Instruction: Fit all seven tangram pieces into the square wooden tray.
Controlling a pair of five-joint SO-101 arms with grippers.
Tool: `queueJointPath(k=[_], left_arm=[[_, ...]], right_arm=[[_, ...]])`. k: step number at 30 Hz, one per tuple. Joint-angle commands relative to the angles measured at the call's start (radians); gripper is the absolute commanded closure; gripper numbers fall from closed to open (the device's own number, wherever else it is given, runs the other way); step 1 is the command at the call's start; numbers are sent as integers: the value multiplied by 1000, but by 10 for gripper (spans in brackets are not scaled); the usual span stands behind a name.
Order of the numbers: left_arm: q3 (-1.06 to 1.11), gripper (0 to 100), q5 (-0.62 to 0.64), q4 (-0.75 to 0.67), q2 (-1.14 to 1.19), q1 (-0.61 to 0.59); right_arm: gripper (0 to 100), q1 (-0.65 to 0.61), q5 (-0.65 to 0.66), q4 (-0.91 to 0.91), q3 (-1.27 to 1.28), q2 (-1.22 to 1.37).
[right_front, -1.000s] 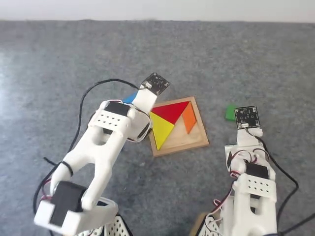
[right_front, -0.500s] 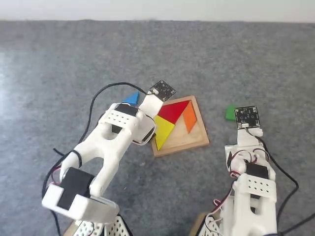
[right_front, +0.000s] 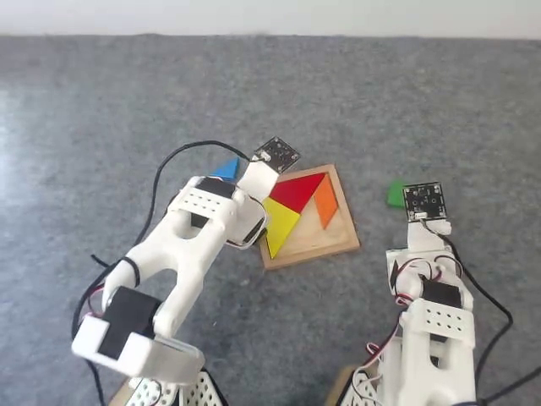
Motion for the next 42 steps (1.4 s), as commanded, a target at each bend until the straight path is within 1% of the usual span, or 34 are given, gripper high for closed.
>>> queueJointPath(k=[1,6,11,13,20,26,34,42], left_arm=[[-39,846,-9,8,23,-25],[-41,845,-35,8,29,-21],[-42,845,-40,8,26,-58],[-44,845,-69,8,26,-77],[-42,845,-81,14,25,-87],[-65,845,-78,37,21,-74],[-68,846,-75,31,29,23],[-67,845,-77,31,31,29]], right_arm=[[919,-4,9,-21,-9,-24],[919,-4,9,-21,-9,-24],[919,-4,9,-21,-9,-24],[919,-4,9,-21,-9,-24],[919,-4,9,-21,-9,-24],[919,-4,9,-21,-9,-24],[919,-4,9,-21,-9,-24],[919,-4,9,-21,-9,-24]])
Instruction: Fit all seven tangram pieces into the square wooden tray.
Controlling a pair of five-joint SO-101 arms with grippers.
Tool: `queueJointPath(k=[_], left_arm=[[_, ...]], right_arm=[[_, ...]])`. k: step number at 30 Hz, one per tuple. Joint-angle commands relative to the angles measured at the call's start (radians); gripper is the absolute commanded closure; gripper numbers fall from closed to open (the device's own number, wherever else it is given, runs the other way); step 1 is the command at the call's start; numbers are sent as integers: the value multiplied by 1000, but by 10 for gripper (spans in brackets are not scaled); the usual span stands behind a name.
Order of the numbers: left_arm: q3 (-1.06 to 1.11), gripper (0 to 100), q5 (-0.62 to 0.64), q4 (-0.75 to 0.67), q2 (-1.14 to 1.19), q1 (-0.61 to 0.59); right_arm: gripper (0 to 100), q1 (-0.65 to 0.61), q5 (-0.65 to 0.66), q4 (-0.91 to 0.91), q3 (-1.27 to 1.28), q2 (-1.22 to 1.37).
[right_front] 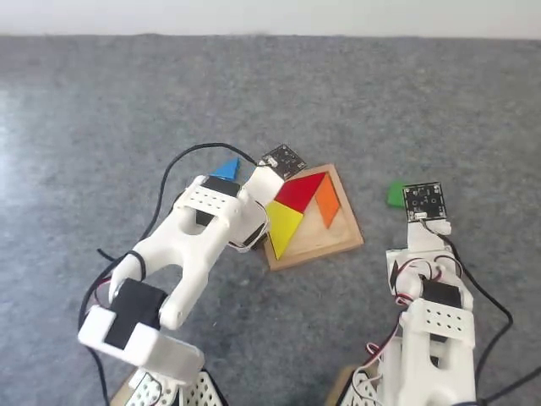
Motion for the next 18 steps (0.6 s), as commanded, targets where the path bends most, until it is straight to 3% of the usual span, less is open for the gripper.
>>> queueJointPath(k=[1,8,11,14,18], left_arm=[[-42,845,-9,6,-2,23],[-28,849,-8,6,0,54],[-22,900,-8,8,-2,44],[-22,972,-3,15,-3,3],[-35,985,5,97,-14,-91]], right_arm=[[919,-2,9,-21,-9,-24],[919,-2,9,-21,-9,-24],[919,-2,9,-21,-9,-24],[919,-2,9,-21,-9,-24],[919,-2,9,-21,-9,-24]])
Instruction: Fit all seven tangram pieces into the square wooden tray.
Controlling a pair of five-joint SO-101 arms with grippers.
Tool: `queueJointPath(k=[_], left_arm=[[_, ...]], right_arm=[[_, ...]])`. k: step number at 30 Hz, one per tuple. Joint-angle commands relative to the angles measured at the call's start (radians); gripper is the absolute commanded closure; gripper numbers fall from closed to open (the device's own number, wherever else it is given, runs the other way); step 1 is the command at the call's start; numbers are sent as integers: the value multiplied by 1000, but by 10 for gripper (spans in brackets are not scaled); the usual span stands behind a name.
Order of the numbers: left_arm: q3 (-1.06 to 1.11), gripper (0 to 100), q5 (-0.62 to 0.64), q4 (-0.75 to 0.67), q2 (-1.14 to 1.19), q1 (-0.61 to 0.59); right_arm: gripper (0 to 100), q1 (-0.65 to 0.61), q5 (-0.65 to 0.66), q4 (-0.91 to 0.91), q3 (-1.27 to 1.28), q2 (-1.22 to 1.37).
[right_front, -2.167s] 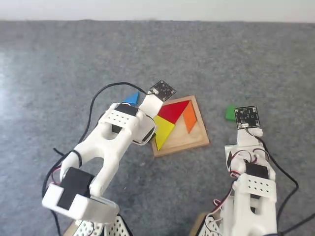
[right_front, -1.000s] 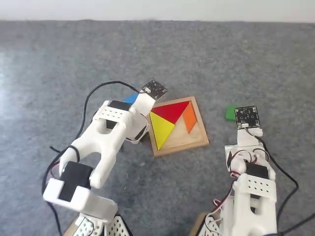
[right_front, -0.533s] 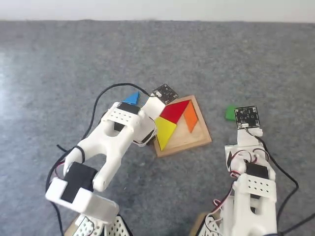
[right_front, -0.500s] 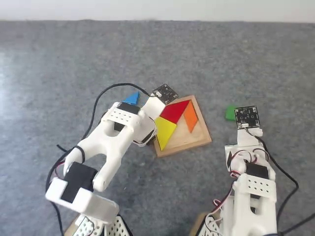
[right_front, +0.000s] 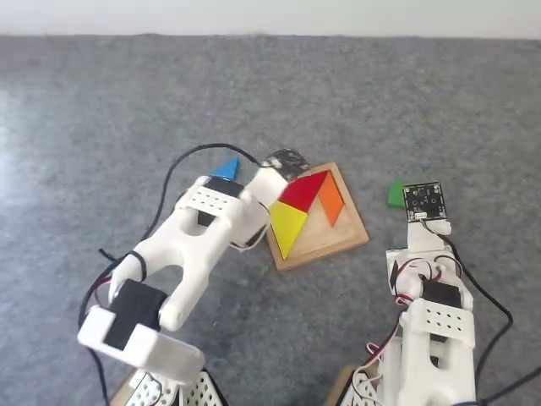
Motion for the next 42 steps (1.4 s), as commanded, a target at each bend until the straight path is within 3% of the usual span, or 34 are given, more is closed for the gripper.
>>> queueJointPath(k=[1,13,20,28,42], left_arm=[[-41,985,-2,94,-17,-107],[-220,979,-9,195,-17,-276],[-311,836,133,203,-5,-232],[-245,830,138,140,2,-157],[-332,833,176,110,256,-149]], right_arm=[[919,-2,9,-21,-9,-24],[919,-2,9,-21,-9,-24],[919,-2,9,-21,-9,-24],[919,-2,9,-21,-9,-24],[919,-2,9,-21,-9,-24]])
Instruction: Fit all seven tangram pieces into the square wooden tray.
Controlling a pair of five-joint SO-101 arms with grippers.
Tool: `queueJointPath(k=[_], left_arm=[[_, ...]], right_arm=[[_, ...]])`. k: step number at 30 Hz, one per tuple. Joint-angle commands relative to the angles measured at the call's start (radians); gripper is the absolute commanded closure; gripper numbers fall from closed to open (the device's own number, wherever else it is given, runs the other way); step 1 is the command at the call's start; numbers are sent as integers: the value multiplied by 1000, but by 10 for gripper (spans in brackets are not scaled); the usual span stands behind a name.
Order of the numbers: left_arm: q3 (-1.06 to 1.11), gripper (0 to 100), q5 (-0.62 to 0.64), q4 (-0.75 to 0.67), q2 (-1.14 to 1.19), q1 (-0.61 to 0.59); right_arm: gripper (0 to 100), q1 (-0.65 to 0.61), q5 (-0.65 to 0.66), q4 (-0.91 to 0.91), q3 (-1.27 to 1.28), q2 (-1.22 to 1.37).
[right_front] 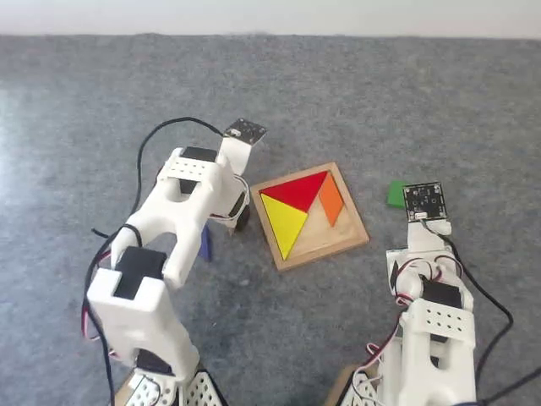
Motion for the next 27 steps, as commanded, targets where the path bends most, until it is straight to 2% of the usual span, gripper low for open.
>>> queueJointPath(k=[1,8,15,21,24,27], left_arm=[[-42,833,15,-17,8,9],[-41,889,48,51,12,11],[-50,895,98,86,3,11],[-214,895,153,275,-86,15],[-300,896,201,348,-126,52],[-341,896,278,370,-120,157]], right_arm=[[919,-2,9,-21,-9,-25],[919,-2,9,-21,-9,-25],[919,-2,9,-21,-9,-25],[919,-2,9,-21,-9,-25],[919,-2,9,-21,-9,-25],[919,-2,9,-21,-9,-25]])
